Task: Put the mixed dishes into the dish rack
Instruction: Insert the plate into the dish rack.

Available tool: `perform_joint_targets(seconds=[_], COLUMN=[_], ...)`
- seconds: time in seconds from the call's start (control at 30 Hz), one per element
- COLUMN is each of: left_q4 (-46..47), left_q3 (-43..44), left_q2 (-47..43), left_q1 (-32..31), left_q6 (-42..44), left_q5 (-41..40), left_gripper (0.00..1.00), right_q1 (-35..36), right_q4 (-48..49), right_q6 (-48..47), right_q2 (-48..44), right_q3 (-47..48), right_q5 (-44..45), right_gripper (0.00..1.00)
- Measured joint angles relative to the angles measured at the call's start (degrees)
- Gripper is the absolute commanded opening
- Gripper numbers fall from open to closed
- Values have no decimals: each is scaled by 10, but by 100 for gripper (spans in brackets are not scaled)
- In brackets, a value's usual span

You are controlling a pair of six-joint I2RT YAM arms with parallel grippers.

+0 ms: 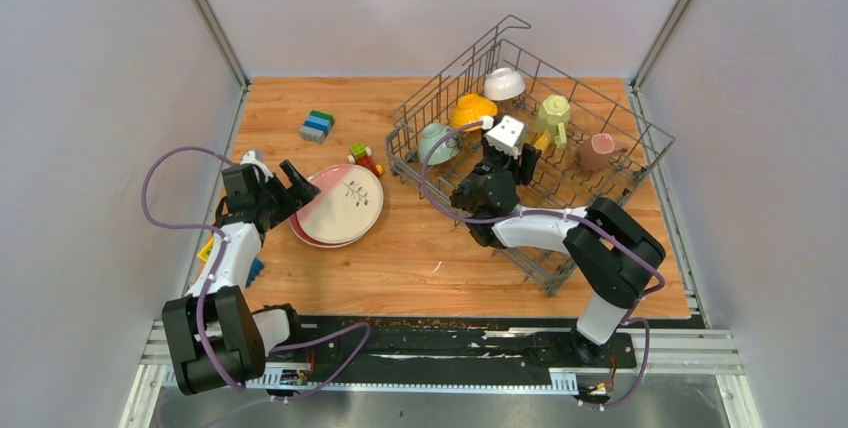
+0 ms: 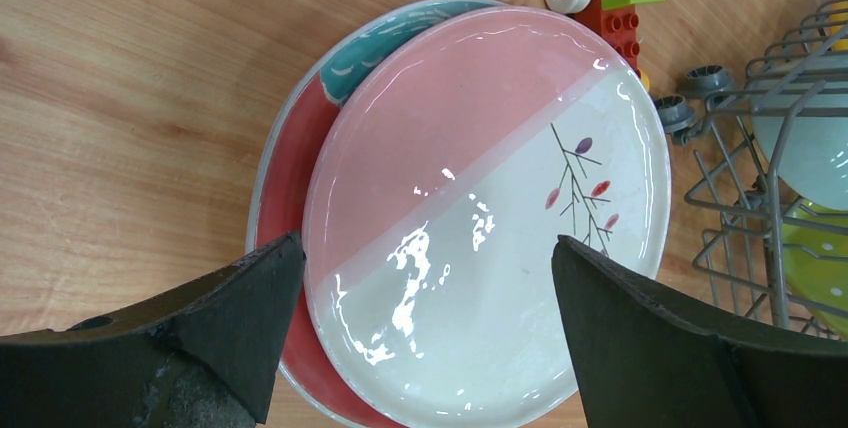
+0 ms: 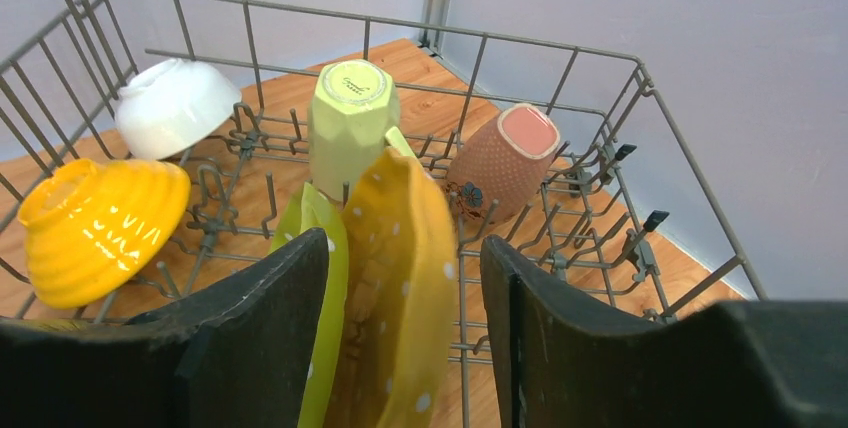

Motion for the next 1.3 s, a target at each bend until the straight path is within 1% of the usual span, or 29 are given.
perform_joint_targets(seconds=[0.4, 0.5, 0.67, 0.77, 0.87, 0.97, 1.03, 1.1, 1.17, 1.3], left_q4=[0, 0, 0, 0, 0, 0, 1, 3, 6, 9], left_q3=[0, 0, 0, 0, 0, 0, 0, 0, 0, 0], left_q2=[8, 8, 9, 9, 9, 9, 9, 9, 9, 9], left_q1=[0, 0, 0, 0, 0, 0, 0, 0, 0, 0], left_q6=[0, 0, 0, 0, 0, 0, -1, -2, -4, -4], left_q5=[0, 0, -2, -5, -7, -7, -6, -4, 0, 5], left_gripper=[100, 100, 100, 100, 100, 100, 100, 100, 100, 100], right_q1=[16, 23, 29, 30, 20, -20, -42, -57, -64, -66], right_q4=[15, 15, 19, 21, 23, 23, 23, 24, 24, 23], right_q6=[-31, -44, -67, -77, -87, -123, -146, -167, -182, -190], right_q2=[-55, -84, -159, -195, -219, -221, -218, -216, -214, -209], right_q3=[2, 5, 5, 4, -4, -6, -6, -5, -4, -5], right_q5=[-3, -4, -8, -14, -24, -27, -27, -28, -36, -73], right_gripper=[60, 60, 61, 57, 56, 58, 64, 73, 75, 85])
